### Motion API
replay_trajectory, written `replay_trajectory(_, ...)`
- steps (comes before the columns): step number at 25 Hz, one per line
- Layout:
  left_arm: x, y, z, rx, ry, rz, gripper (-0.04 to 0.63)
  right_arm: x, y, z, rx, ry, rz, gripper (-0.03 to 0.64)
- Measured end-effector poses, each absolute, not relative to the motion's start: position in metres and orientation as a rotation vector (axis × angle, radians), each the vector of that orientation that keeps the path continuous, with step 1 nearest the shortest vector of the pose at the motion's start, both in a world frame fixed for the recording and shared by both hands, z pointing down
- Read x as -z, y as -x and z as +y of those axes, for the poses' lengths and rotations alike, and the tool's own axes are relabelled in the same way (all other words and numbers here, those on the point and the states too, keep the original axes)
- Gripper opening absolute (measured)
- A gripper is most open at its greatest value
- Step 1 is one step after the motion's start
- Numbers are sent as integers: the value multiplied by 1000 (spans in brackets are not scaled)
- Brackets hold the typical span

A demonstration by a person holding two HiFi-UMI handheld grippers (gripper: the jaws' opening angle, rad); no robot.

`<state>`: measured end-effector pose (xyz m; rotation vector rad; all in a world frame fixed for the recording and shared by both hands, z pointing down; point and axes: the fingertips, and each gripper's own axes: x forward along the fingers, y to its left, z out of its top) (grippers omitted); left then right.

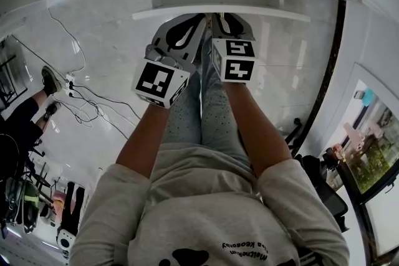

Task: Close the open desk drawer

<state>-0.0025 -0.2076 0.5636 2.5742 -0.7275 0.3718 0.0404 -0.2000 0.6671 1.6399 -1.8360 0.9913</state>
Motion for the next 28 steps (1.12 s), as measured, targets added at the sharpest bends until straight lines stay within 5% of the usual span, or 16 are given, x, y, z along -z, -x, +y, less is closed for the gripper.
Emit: replay_trajectory(28, -569, -21, -302, -353, -2547, -829, 18, -676, -59, -295, -1003, -1564, -1879, 103)
